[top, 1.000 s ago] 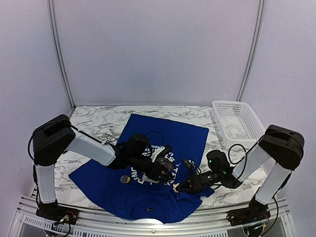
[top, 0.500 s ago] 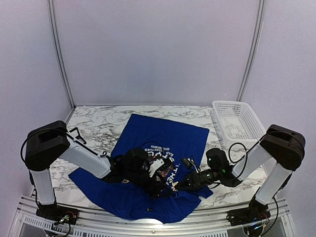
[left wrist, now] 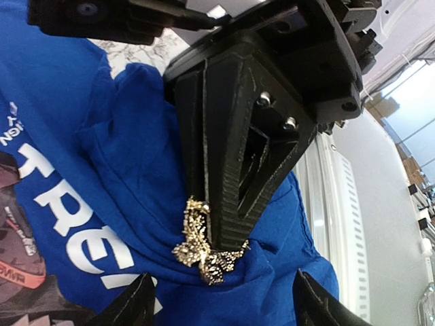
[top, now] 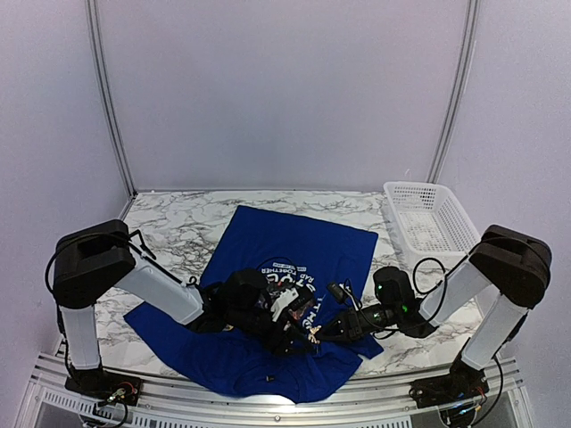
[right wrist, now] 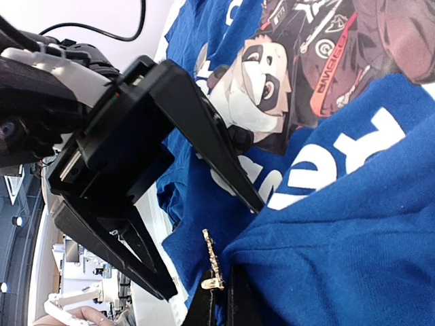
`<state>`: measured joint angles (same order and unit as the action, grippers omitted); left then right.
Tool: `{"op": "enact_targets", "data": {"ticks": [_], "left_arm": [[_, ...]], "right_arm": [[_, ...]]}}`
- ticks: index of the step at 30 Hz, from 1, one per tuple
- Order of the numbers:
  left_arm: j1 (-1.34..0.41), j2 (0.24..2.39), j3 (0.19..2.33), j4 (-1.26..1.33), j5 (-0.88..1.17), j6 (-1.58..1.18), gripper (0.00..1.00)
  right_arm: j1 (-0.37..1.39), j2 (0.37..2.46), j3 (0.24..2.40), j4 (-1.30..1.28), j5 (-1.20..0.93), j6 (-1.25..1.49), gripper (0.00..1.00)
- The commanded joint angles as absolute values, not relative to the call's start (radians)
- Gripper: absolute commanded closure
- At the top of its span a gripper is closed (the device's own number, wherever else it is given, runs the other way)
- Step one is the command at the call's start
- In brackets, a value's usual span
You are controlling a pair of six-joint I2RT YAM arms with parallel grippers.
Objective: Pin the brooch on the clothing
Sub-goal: Position the brooch on the flattened clothing.
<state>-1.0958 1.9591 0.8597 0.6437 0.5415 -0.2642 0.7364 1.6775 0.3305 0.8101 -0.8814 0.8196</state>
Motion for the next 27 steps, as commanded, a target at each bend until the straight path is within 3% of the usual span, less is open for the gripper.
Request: {"op": "enact_targets", "data": {"ticks": [1, 4, 7, 15, 21, 27], "left_arm": [[-1.092, 1.99, 0.89, 0.686, 0.634, -0.298, 0.28], [-1.092, 1.977, 0.858, 0.692, 0.604, -0.264, 0.21], [-1.092, 1.983, 0.863, 0.692, 0.586, -0.254, 0.2], [-1.091, 2.026, 0.904, 0.692, 0.615, -0.271, 0.36], [-1.083, 2.02, 0.909, 0.692, 0.607, -0.286, 0.57], [-1.076, 2.008, 0.919, 0.692, 0.615, -0.302, 0.65]], "right_arm": [[0.735, 1.686, 0.355, 0.852, -0.897, 0.828, 1.0], [0.735, 1.684, 0.353, 0.854, -0.896, 0.828, 1.0], [0.735, 1.686, 0.355, 0.857, -0.897, 0.831, 1.0], [0.735, 1.692, 0.357, 0.881, -0.897, 0.836, 1.0], [0.736, 1.705, 0.35, 0.908, -0.904, 0.846, 1.0], [0.736, 1.713, 0.347, 0.913, -0.908, 0.847, 1.0]]}}
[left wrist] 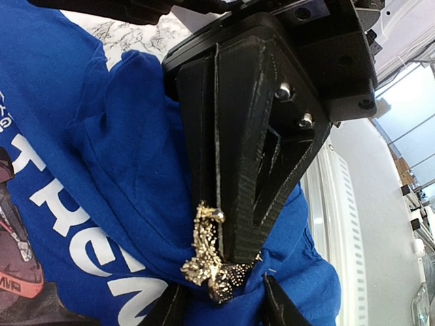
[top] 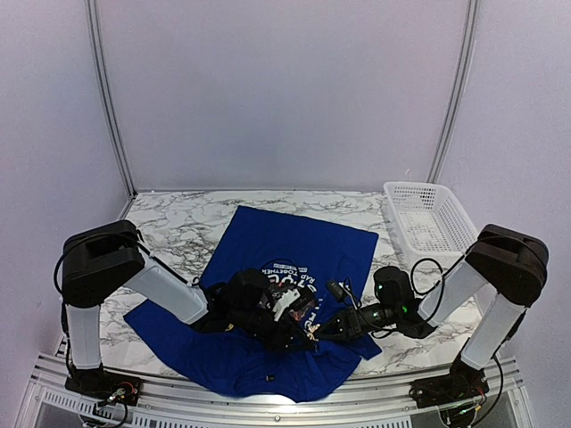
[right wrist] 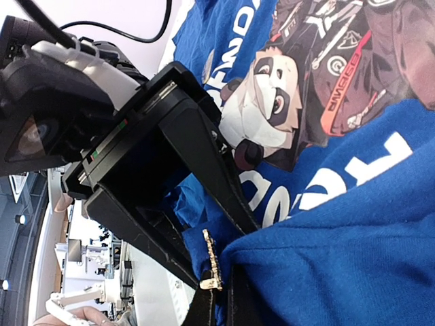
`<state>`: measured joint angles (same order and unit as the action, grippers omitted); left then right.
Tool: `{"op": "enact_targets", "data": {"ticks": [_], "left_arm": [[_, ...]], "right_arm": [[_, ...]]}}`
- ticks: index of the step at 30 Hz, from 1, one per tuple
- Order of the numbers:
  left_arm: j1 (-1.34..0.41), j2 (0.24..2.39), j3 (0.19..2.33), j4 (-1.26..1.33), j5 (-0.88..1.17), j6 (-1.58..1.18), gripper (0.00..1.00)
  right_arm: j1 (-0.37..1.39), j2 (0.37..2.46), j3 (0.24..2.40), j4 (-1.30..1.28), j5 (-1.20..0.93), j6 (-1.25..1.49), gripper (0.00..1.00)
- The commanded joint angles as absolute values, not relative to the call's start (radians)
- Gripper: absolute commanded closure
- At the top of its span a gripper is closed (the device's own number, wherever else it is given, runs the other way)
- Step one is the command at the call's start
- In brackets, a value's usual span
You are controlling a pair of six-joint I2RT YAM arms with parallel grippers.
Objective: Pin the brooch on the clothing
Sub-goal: Position the brooch on the flattened clothing.
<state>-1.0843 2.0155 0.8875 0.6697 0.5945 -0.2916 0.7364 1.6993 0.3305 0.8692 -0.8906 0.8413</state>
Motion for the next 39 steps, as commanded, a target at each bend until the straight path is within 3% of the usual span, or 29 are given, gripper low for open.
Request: {"op": "enact_targets", "data": {"ticks": [1, 14, 19, 26, 34, 39], "left_arm": [[-1.075, 2.006, 0.922, 0.693, 0.615, -0.307, 0.67], [-1.069, 2.007, 0.939, 0.698, 0.662, -0.339, 1.0], [-1.069, 1.988, 0.936, 0.698, 0.68, -0.349, 1.0], [-1.063, 1.942, 0.912, 0.698, 0.698, -0.375, 1.0], [-1.052, 1.873, 0.894, 0.685, 0.711, -0.402, 1.0], [-1.051, 1.827, 0.892, 0.636, 0.684, -0.388, 1.0]], "right_arm": [[0.735, 1.712, 0.346, 0.913, -0.909, 0.848, 1.0], [0.736, 1.709, 0.35, 0.9, -0.91, 0.832, 1.0], [0.736, 1.692, 0.362, 0.847, -0.915, 0.792, 1.0], [0.736, 1.543, 0.4, 0.522, -0.824, 0.575, 0.71], [0.804, 1.39, 0.387, 0.393, -0.636, 0.429, 0.57], [0.915, 1.291, 0.359, 0.403, -0.452, 0.317, 0.55]]}}
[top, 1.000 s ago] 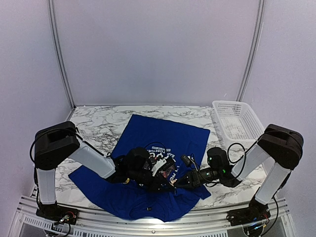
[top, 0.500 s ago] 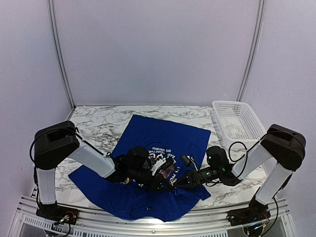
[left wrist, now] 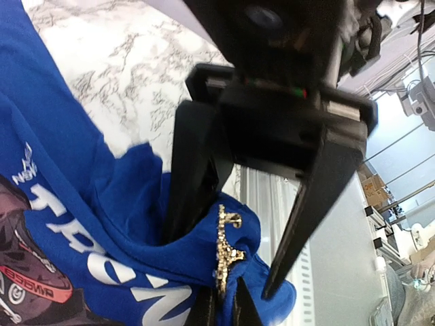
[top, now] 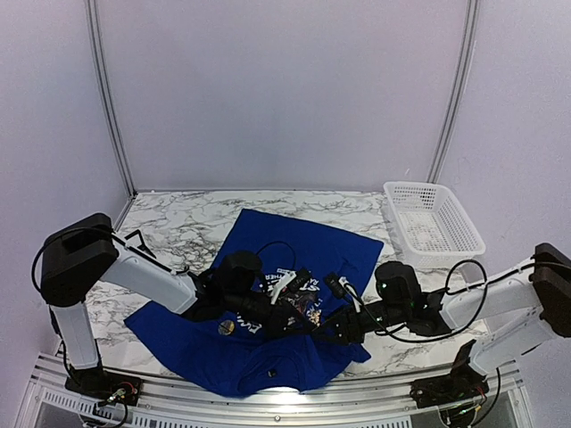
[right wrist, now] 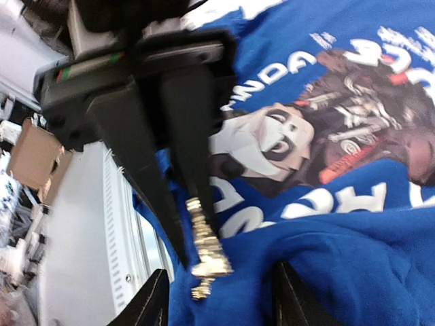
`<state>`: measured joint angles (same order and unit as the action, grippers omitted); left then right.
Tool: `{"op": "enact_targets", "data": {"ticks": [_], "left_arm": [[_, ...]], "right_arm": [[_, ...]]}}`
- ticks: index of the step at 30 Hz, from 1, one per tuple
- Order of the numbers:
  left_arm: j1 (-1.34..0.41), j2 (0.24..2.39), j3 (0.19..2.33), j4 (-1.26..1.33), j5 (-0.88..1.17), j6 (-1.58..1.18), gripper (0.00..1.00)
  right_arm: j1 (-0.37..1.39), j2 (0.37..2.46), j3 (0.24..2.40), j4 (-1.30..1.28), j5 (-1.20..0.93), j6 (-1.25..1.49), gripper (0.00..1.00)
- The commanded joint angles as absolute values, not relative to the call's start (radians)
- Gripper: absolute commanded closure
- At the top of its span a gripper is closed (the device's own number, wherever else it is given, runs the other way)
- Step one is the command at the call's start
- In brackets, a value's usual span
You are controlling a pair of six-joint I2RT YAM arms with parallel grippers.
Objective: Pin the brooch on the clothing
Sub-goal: Position the brooch on the flattened clothing.
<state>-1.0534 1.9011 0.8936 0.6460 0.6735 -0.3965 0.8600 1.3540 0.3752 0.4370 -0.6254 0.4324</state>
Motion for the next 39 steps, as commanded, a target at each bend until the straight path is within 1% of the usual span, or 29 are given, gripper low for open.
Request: {"op": "enact_targets", "data": {"ticks": [1, 5, 21, 26, 32, 39], "left_arm": [[-1.049, 1.818, 0.89, 0.629, 0.679, -0.384, 1.0], [-1.045, 1.793, 0.888, 0.605, 0.688, -0.365, 1.0], [-1.045, 1.765, 0.89, 0.549, 0.722, -0.313, 1.0], [-1.045, 1.767, 0.898, 0.535, 0.719, -0.307, 1.0], [-1.045, 1.769, 0.914, 0.53, 0.721, -0.305, 1.0], [-1.045, 1.769, 0.913, 0.525, 0.717, -0.305, 1.0]], "right_arm": [[0.915, 1.275, 0.348, 0.399, -0.423, 0.319, 0.55], [0.915, 1.219, 0.311, 0.406, -0.355, 0.306, 0.55], [0.913, 1.114, 0.275, 0.385, -0.361, 0.163, 0.55], [0.91, 1.121, 0.295, 0.37, -0.352, 0.148, 0.55], [0.931, 1.174, 0.285, 0.479, -0.44, 0.134, 0.52], [0.943, 1.185, 0.286, 0.544, -0.451, 0.085, 0.51]]}}
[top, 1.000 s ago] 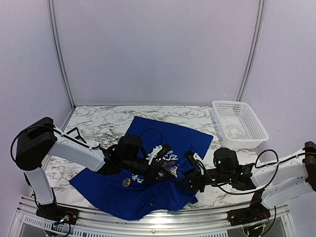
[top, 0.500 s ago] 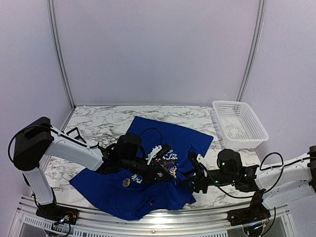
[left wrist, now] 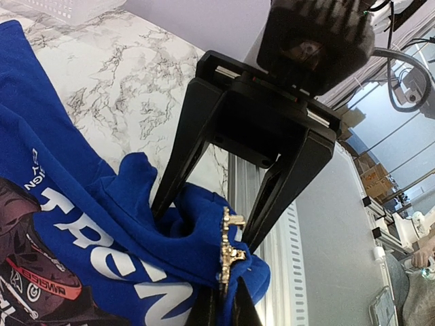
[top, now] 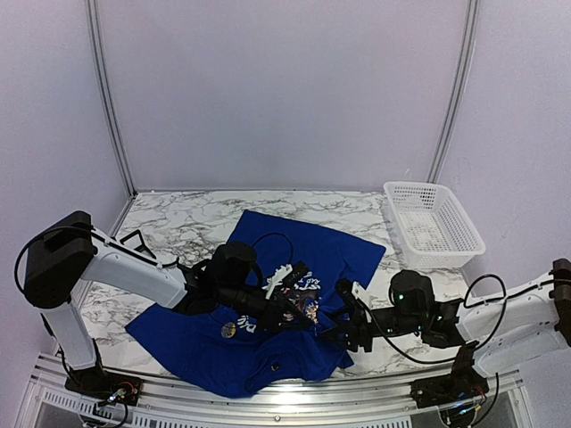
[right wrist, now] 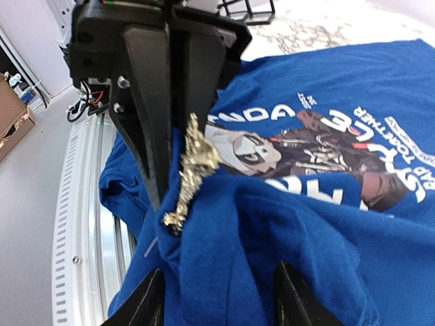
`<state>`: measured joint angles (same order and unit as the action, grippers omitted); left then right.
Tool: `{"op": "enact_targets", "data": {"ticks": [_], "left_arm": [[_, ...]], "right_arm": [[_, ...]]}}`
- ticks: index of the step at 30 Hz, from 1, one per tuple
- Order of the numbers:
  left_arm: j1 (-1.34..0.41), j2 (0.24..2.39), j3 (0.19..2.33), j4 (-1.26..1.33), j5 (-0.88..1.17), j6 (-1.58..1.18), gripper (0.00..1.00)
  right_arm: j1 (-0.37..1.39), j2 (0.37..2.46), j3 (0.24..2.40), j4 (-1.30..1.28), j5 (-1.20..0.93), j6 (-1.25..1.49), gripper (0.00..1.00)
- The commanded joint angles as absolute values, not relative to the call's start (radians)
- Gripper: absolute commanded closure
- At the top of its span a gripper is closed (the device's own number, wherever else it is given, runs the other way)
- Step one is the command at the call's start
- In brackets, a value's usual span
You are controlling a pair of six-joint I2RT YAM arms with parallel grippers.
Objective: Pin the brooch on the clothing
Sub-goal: Position the brooch on the flattened clothing.
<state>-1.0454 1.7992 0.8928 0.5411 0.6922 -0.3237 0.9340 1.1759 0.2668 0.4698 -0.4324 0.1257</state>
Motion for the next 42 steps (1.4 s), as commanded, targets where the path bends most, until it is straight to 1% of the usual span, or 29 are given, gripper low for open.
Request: {"op": "enact_targets", "data": {"ticks": [1, 7, 15, 18, 20, 22, 29, 31, 33, 34, 38, 42], "left_arm": [[-1.045, 1.77, 0.914, 0.525, 0.715, -0.305, 1.0], [-1.045, 1.774, 0.926, 0.524, 0.722, -0.304, 1.0], [-1.045, 1.78, 0.92, 0.524, 0.73, -0.306, 1.0], [-1.046, 1.782, 0.923, 0.524, 0.734, -0.305, 1.0], [-1.046, 1.783, 0.925, 0.522, 0.736, -0.305, 1.0], [-1.046, 1.782, 0.924, 0.523, 0.737, -0.304, 1.0], [-1.051, 1.789, 0.917, 0.523, 0.73, -0.299, 1.0], [-1.055, 1.785, 0.913, 0.523, 0.717, -0.284, 1.0], [-1.058, 1.778, 0.91, 0.522, 0.708, -0.273, 1.0], [-1.06, 1.775, 0.909, 0.521, 0.706, -0.268, 1.0], [-1.068, 1.765, 0.899, 0.521, 0.703, -0.244, 1.0], [-1.074, 1.77, 0.897, 0.515, 0.699, -0.227, 1.0]], "right_arm": [[0.945, 1.192, 0.293, 0.551, -0.451, 0.08, 0.51], [0.976, 1.252, 0.302, 0.583, -0.461, 0.043, 0.53], [0.977, 1.269, 0.325, 0.595, -0.427, 0.015, 0.57], [0.977, 1.293, 0.338, 0.6, -0.42, 0.011, 0.6], [0.977, 1.309, 0.347, 0.603, -0.424, 0.009, 0.64], [0.977, 1.315, 0.351, 0.611, -0.429, 0.016, 0.65], [0.977, 1.338, 0.361, 0.689, -0.54, 0.091, 0.66], [0.976, 1.349, 0.351, 0.708, -0.54, 0.115, 0.69], [0.97, 1.351, 0.334, 0.739, -0.533, 0.139, 0.77], [0.964, 1.351, 0.322, 0.764, -0.536, 0.156, 0.78], [0.937, 1.35, 0.292, 0.853, -0.582, 0.223, 0.78], [0.922, 1.368, 0.319, 0.831, -0.624, 0.231, 0.76]]}}
